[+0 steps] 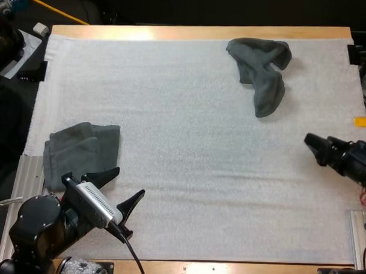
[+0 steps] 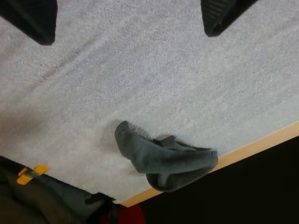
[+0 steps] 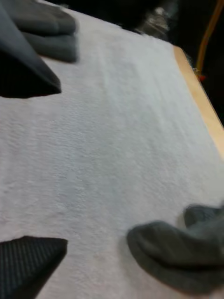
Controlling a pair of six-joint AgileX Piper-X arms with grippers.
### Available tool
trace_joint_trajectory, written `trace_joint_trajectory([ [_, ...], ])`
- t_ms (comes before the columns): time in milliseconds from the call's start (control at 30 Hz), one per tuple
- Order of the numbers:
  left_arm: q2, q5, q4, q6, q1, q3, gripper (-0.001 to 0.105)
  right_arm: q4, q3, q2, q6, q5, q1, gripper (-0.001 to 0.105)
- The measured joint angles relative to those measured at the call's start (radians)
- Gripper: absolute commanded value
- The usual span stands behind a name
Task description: Pick towel from pile, fold and stack
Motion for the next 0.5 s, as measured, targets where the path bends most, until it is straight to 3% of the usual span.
trace_joint_trajectory([
  [500,0.001,0.0,-0.003,0.0,0.0,0.0,0.061,-0.334,-0.011,0.389,0.193,0.272,0.216,0.061],
])
